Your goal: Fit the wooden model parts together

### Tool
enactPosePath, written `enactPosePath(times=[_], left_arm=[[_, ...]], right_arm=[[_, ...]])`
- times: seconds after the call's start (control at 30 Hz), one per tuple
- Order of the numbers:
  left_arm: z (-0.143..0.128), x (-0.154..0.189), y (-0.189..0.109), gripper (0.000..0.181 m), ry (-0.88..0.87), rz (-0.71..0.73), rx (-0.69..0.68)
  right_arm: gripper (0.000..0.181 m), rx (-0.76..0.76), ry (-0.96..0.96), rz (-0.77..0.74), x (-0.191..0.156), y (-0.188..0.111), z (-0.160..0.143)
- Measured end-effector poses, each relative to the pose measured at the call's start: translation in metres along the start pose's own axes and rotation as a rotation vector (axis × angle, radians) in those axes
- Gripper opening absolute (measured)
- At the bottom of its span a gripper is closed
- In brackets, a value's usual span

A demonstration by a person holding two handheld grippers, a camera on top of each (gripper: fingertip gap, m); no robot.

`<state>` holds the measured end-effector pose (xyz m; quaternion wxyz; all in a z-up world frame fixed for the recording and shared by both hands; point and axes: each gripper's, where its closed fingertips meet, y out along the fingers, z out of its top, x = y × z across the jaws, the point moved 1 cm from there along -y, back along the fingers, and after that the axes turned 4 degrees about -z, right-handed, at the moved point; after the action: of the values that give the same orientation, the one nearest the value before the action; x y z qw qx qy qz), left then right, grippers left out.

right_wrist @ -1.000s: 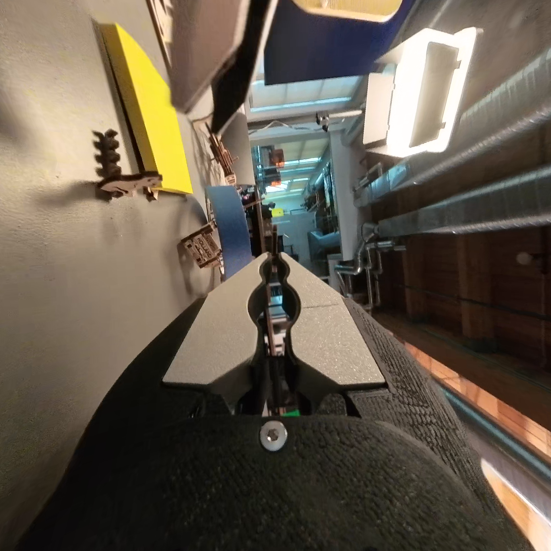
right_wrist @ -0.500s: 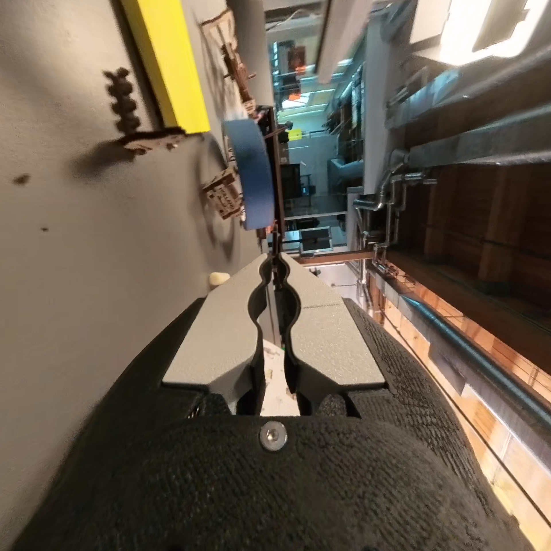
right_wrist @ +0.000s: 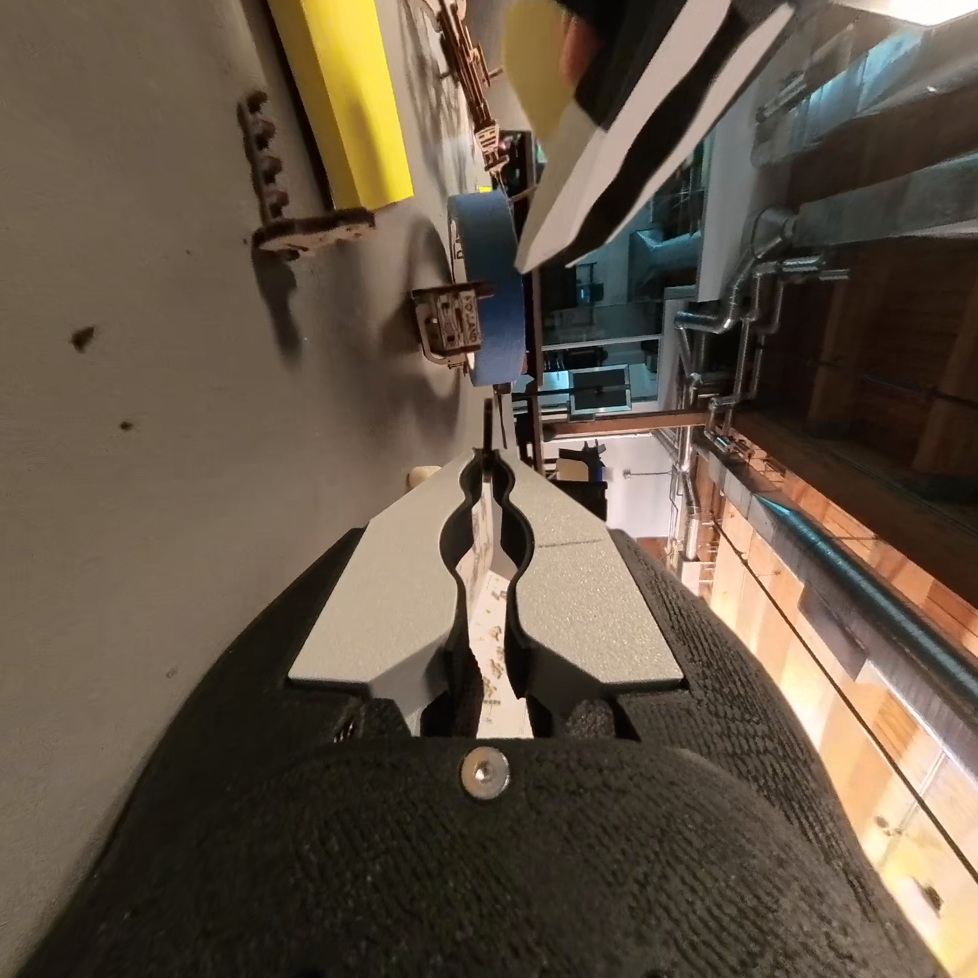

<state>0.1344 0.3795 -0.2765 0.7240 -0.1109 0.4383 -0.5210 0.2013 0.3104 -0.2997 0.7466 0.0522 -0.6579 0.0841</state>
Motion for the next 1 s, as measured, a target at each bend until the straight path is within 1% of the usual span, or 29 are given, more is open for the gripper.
enactPosePath(times=[0.07, 0.1, 0.2, 0.23, 0.3, 0.33, 0.37, 0.43, 0.5, 0.57, 0.6, 0.67, 0.73, 0.77, 0.87, 0.93, 0.97, 1.0], left_arm=[[0.006, 0.0, -0.003, 0.031, -0.016, -0.031, 0.049], [0.005, 0.001, -0.002, 0.032, -0.023, -0.062, 0.042], [-0.01, 0.006, 0.006, 0.037, -0.016, -0.165, -0.059], [-0.016, 0.005, 0.009, 0.039, -0.01, -0.176, -0.095], [-0.021, 0.001, 0.014, 0.036, -0.007, -0.184, -0.132], [-0.022, -0.002, 0.016, 0.024, -0.016, -0.178, -0.143], [-0.024, -0.011, 0.019, 0.02, -0.033, -0.132, -0.157], [-0.029, -0.024, 0.024, 0.017, -0.101, -0.059, -0.186], [-0.036, -0.035, 0.025, 0.02, -0.18, 0.035, -0.191], [-0.033, -0.048, 0.01, 0.023, -0.255, 0.186, -0.13], [-0.027, -0.048, 0.0, 0.028, -0.307, 0.212, -0.071], [-0.013, -0.037, -0.023, 0.036, -0.406, 0.222, 0.07], [-0.001, -0.018, -0.045, 0.041, -0.464, 0.196, 0.197], [0.001, -0.006, -0.054, 0.044, -0.477, 0.178, 0.231], [-0.004, 0.026, -0.078, 0.047, -0.48, 0.162, 0.278], [-0.011, 0.039, -0.091, 0.047, -0.475, 0.178, 0.309], [-0.013, 0.043, -0.096, 0.047, -0.483, 0.184, 0.334], [-0.015, 0.046, -0.101, 0.047, -0.496, 0.191, 0.367]], right_arm=[[0.0, -0.001, 0.009, 0.005, 0.0, 0.001, 0.0], [0.0, 0.001, 0.013, 0.009, -0.001, 0.002, 0.0], [0.0, 0.011, 0.02, 0.017, -0.002, 0.002, 0.002], [0.0, 0.012, 0.021, 0.017, -0.002, 0.002, 0.002], [0.0, 0.018, 0.023, 0.018, -0.002, 0.002, 0.003], [0.0, 0.02, 0.024, 0.019, -0.002, 0.002, 0.003], [0.0, 0.021, 0.025, 0.02, -0.002, 0.002, 0.003], [0.0, 0.025, 0.03, 0.02, -0.002, 0.002, 0.004], [0.0, 0.028, 0.034, 0.022, -0.002, 0.002, 0.004], [0.0, 0.034, 0.038, 0.022, -0.001, 0.001, 0.004], [0.0, 0.038, 0.04, 0.023, -0.001, 0.001, 0.005], [0.0, 0.06, 0.043, 0.034, -0.002, 0.0, 0.007], [0.0, 0.077, 0.024, 0.048, -0.004, -0.002, 0.01], [0.0, 0.083, -0.019, 0.058, -0.006, -0.004, 0.011], [0.0, 0.104, -0.192, 0.117, -0.012, -0.011, 0.009], [0.004, 0.132, -0.295, 0.207, -0.02, -0.016, 0.007], [0.01, 0.147, -0.353, 0.253, -0.023, -0.019, 0.007], [0.01, 0.167, -0.407, 0.294, -0.026, -0.022, 0.008]])
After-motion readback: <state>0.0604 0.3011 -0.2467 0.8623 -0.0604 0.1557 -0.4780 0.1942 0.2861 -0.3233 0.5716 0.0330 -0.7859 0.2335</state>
